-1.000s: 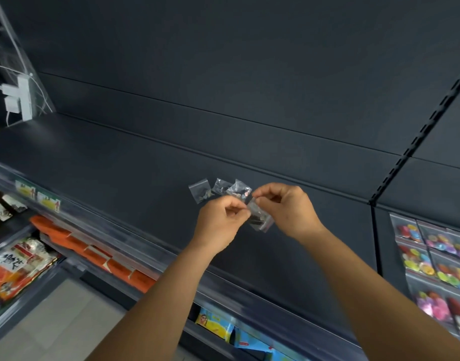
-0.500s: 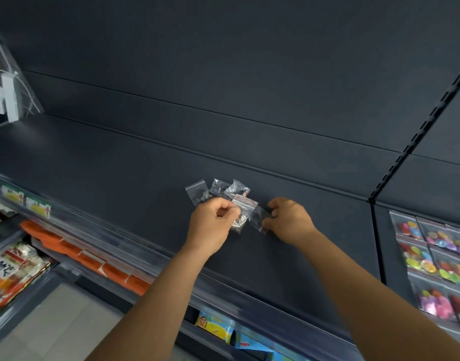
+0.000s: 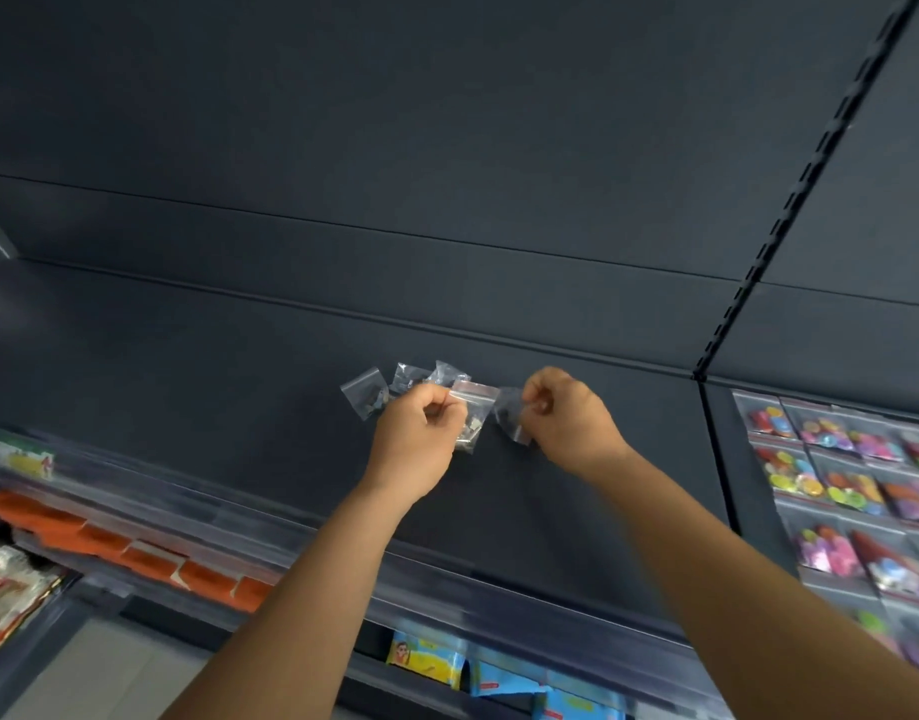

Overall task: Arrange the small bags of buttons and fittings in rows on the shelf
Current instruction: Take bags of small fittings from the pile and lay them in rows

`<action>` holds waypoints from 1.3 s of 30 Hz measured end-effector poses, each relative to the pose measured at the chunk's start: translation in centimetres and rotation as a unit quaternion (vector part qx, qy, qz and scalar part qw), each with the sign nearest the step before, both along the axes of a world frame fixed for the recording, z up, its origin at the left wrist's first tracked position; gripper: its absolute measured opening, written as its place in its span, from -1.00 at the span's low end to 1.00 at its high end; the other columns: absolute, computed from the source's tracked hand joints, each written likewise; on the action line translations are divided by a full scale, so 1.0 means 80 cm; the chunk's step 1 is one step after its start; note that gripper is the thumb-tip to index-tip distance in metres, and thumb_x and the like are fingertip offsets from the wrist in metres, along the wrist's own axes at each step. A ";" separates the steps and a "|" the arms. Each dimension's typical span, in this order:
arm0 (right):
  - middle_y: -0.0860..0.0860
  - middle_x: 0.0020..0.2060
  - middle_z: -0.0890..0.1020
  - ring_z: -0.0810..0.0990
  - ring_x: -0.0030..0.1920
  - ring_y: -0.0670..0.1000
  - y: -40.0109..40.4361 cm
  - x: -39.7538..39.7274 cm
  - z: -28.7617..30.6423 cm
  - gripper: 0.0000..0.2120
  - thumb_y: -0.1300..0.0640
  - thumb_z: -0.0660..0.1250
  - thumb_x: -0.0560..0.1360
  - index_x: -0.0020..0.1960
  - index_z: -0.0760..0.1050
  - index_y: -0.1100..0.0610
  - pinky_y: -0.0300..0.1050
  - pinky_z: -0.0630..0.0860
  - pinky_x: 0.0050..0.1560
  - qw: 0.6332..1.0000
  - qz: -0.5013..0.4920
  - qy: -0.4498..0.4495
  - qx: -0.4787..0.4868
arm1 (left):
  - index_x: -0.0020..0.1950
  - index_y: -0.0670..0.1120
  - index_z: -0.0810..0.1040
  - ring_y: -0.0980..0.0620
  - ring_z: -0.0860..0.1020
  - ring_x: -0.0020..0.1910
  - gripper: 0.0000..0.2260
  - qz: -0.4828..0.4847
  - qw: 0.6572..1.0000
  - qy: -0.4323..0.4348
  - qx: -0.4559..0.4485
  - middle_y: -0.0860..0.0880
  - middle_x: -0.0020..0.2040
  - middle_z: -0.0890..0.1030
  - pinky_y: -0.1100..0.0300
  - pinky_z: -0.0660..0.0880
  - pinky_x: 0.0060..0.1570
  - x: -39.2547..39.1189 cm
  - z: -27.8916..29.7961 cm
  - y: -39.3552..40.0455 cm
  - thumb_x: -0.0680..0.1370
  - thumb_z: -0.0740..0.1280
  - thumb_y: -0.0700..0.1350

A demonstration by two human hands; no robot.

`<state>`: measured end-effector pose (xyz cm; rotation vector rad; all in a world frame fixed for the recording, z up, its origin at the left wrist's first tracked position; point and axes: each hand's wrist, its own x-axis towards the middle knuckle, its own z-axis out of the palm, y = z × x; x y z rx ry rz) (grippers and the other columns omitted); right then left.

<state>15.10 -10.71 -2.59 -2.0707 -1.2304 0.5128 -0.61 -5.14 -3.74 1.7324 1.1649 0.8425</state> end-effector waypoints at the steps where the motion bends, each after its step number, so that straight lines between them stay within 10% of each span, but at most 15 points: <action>1: -0.07 -0.32 0.50 0.48 -0.35 -0.09 -0.006 0.003 0.001 -0.86 0.28 0.19 0.48 -0.10 0.41 0.05 -0.37 0.35 -0.52 0.999 -0.006 0.034 0.029 | -0.11 -0.05 0.56 0.20 0.44 -0.33 -0.93 -0.012 1.000 0.000 0.004 0.13 -0.29 0.52 0.46 0.34 -0.37 0.004 0.003 -0.001 0.54 0.29 -0.12; 11: -0.06 -0.13 0.54 0.59 -0.12 0.12 -0.105 0.060 0.039 -0.75 0.29 0.25 0.51 0.02 0.41 -0.05 0.07 0.57 -0.09 0.984 0.002 0.100 0.145 | -0.05 -0.01 0.54 0.01 0.52 -0.21 -0.92 -0.198 0.979 -0.038 -0.010 -0.09 -0.13 0.65 0.16 0.43 -0.16 0.093 0.030 -0.060 0.57 0.25 -0.13; 22: -0.04 -0.33 0.58 0.50 -0.42 -0.13 -0.310 0.165 0.052 -0.81 0.28 0.38 0.46 -0.02 0.50 0.03 -0.28 0.47 -0.35 0.919 -0.246 0.153 0.269 | -0.04 -0.05 0.60 0.03 0.65 -0.11 -0.92 -0.305 0.944 -0.095 -0.087 -0.03 -0.11 0.69 0.20 0.57 -0.07 0.244 0.048 -0.245 0.53 0.36 -0.22; 28: 0.09 -0.35 0.63 0.57 -0.29 0.03 -0.456 0.220 0.043 -0.84 0.14 0.40 0.47 -0.23 0.63 0.19 -0.09 0.58 -0.19 0.867 -0.314 0.290 0.257 | -0.11 -0.04 0.60 0.01 0.65 -0.16 -0.92 -0.333 0.931 -0.104 -0.110 -0.04 -0.15 0.69 0.09 0.60 -0.06 0.320 0.052 -0.384 0.53 0.35 -0.21; 39: 0.07 -0.38 0.66 0.57 -0.33 0.06 -0.699 0.315 0.057 -0.78 0.12 0.40 0.46 -0.34 0.64 -0.09 0.16 0.58 -0.16 0.866 -0.424 0.095 0.249 | -0.17 0.01 0.62 -0.01 0.64 -0.15 -0.84 -0.421 0.897 -0.078 -0.109 -0.07 -0.16 0.70 0.06 0.58 -0.05 0.444 0.053 -0.606 0.52 0.34 -0.23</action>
